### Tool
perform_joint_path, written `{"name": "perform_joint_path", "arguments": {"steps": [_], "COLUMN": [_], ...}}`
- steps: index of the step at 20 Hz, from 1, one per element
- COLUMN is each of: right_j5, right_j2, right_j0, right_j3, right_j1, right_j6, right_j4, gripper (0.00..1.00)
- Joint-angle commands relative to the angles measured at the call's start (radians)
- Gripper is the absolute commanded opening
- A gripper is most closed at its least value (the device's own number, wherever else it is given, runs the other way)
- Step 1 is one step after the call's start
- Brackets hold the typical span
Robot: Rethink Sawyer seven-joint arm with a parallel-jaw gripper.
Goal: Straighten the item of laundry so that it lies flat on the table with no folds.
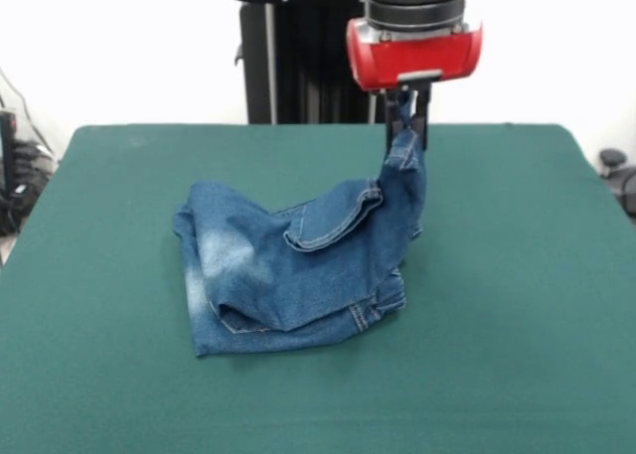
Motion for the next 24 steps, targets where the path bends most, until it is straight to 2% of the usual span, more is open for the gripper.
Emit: {"name": "perform_joint_path", "arguments": {"steps": [1,3,7,11,18,24], "right_j5": [-0.056,-0.050,0.035,0.102,0.153,0.137], "right_j2": [-0.010,-0.014,-0.038,-0.051,-0.074,-0.091], "right_j0": [0.017,0.020,0.045,0.062,0.081,0.095], "right_j3": [0.113,0.132,0.161,0.174,0.194,0.209], "right_j1": [0.020,-0.006,-0.115,-0.177,-0.234,-0.232], "right_j6": [0.230,0.232,0.237,0.242,0.247,0.230], "right_j4": [0.066,0.081,0.117,0.158,0.209,0.231], "gripper": [0.00,0.00,0.00,0.00,0.00,0.00]}}
